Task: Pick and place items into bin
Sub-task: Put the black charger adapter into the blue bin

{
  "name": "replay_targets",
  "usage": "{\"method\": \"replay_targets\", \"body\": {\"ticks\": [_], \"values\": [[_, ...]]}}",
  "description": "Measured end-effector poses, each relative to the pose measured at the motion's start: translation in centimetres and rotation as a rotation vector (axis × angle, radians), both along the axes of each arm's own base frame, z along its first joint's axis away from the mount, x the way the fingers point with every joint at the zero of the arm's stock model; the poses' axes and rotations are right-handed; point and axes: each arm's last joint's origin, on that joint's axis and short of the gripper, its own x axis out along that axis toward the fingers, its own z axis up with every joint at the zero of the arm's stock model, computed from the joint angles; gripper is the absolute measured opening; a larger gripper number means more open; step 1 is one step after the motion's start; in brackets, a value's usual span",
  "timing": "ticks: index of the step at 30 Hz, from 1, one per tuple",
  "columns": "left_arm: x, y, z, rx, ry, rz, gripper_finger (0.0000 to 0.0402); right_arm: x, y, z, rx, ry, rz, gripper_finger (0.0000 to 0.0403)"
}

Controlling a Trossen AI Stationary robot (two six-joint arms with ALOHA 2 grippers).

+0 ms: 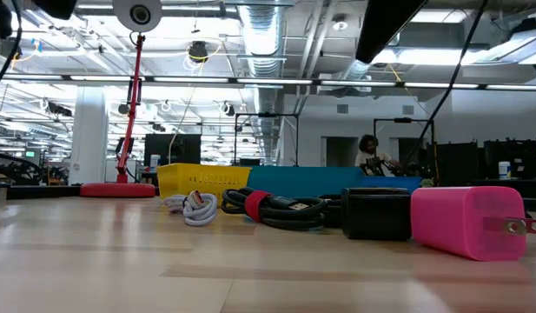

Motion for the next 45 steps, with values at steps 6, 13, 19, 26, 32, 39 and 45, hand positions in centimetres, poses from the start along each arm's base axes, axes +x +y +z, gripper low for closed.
{"method": "replay_targets", "body": {"ticks": [6,13,19,26,32,39,45], "values": [[-0.4,-0.2,-0.9,0.006,-0.008,0.016,0.0137,0.3,0.1,0.0,0.014,0.008,0.058,0.0119],[-0.3,-0.9,-1.5,0.027,0.013,-0.008,0.0137,0.6,-0.8,-2.7,0.041,0.047,0.058,0.0119],[0.2,-1.6,-1.9,0.027,0.009,-0.010,0.0137,0.1,-1.2,-4.3,0.017,0.084,0.057,0.0119],[0.7,-2.2,-2.3,0.044,0.010,0.006,0.0137,0.1,-1.7,-6.5,0.041,0.090,0.072,0.0119],[0.8,-2.3,-2.5,0.048,0.012,0.008,0.0137,0.2,-2.0,-7.0,0.034,0.092,0.098,0.0119],[0.8,-2.3,-2.4,0.048,0.011,0.011,0.0137,0.6,-2.5,-7.0,0.059,0.114,0.133,0.0119],[0.8,-2.3,-2.4,0.047,0.010,0.010,0.0137,1.5,-2.8,-8.2,0.098,0.139,0.152,0.0119]]}}
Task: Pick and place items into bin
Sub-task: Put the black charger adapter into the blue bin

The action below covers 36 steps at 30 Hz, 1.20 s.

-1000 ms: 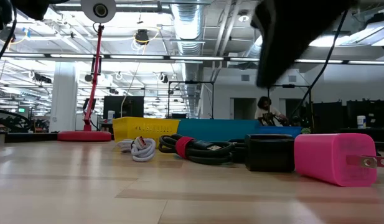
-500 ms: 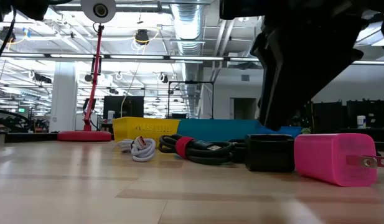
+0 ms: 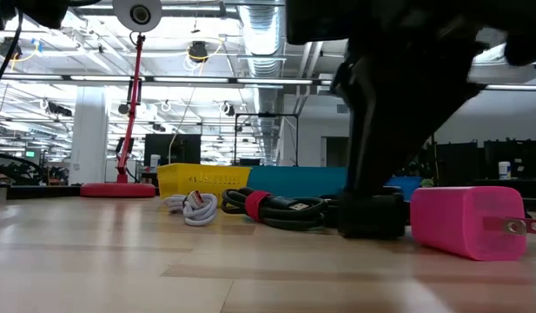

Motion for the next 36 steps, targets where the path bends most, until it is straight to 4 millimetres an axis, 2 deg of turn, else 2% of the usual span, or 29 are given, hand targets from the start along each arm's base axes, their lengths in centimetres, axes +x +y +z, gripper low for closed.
{"method": "replay_targets", "body": {"ticks": [2,22,31,36], "values": [[0.0,0.0,0.0,0.001,0.000,0.000,0.0137,0.2,0.0,-0.7,-0.009,0.012,0.003,0.0119],[0.0,0.0,0.0,-0.001,0.000,0.000,0.0137,0.5,0.0,-1.3,-0.004,0.009,0.019,0.0116],[0.0,0.0,0.0,-0.008,0.000,0.001,0.0137,1.1,0.6,-0.6,0.036,-0.025,0.023,0.0048],[0.0,0.0,0.0,-0.008,0.000,0.001,0.0137,1.2,0.6,-0.6,0.089,0.000,0.023,0.0047]]}}
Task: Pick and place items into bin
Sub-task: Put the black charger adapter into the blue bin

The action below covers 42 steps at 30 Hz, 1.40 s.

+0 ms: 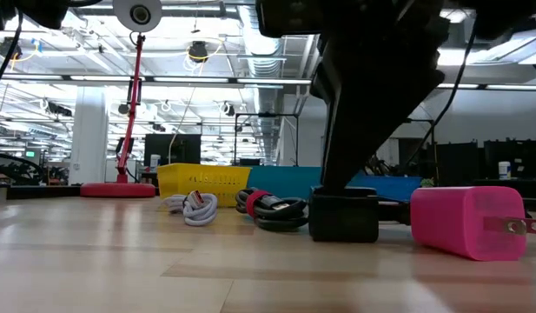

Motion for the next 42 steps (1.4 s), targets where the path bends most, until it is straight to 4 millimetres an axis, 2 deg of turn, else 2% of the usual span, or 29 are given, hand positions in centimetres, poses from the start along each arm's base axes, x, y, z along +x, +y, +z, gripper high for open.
{"method": "replay_targets", "body": {"ticks": [12,17,29,42], "values": [[0.0,0.0,0.0,0.000,0.000,0.000,0.0137,0.4,-0.6,0.0,0.042,0.019,-0.018,0.0166],[0.0,0.0,0.0,0.000,0.000,0.000,0.0137,0.4,-0.6,0.0,0.041,0.015,-0.012,0.0199],[0.0,0.0,0.0,0.000,0.000,-0.001,0.0137,0.0,0.3,0.1,0.007,-0.018,0.006,0.0208],[0.0,0.0,0.0,0.000,0.000,-0.001,0.0137,0.3,0.4,1.6,-0.091,-0.021,-0.001,0.0214]]}}
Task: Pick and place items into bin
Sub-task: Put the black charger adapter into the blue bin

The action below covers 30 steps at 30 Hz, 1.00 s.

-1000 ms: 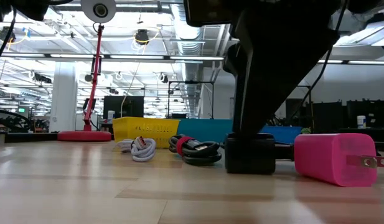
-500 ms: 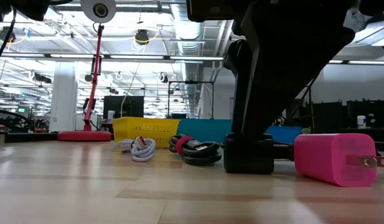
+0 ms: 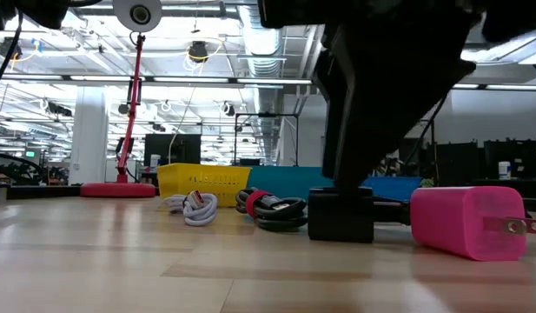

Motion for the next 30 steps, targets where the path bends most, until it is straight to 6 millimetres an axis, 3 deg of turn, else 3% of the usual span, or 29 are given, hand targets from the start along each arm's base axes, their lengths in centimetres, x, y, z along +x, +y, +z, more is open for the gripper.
{"method": "replay_targets", "body": {"ticks": [10,22,30], "values": [[0.0,0.0,0.0,0.000,0.000,0.000,0.0137,0.3,-0.5,0.0,-0.008,0.001,-0.021,0.0215],[0.0,0.0,0.0,-0.002,0.001,-0.006,0.0137,0.9,-0.3,-2.9,0.044,0.071,-0.018,0.0212],[0.0,0.0,0.0,-0.002,0.001,-0.006,0.0137,0.8,-0.3,-3.0,0.046,0.085,-0.015,0.0174]]}}
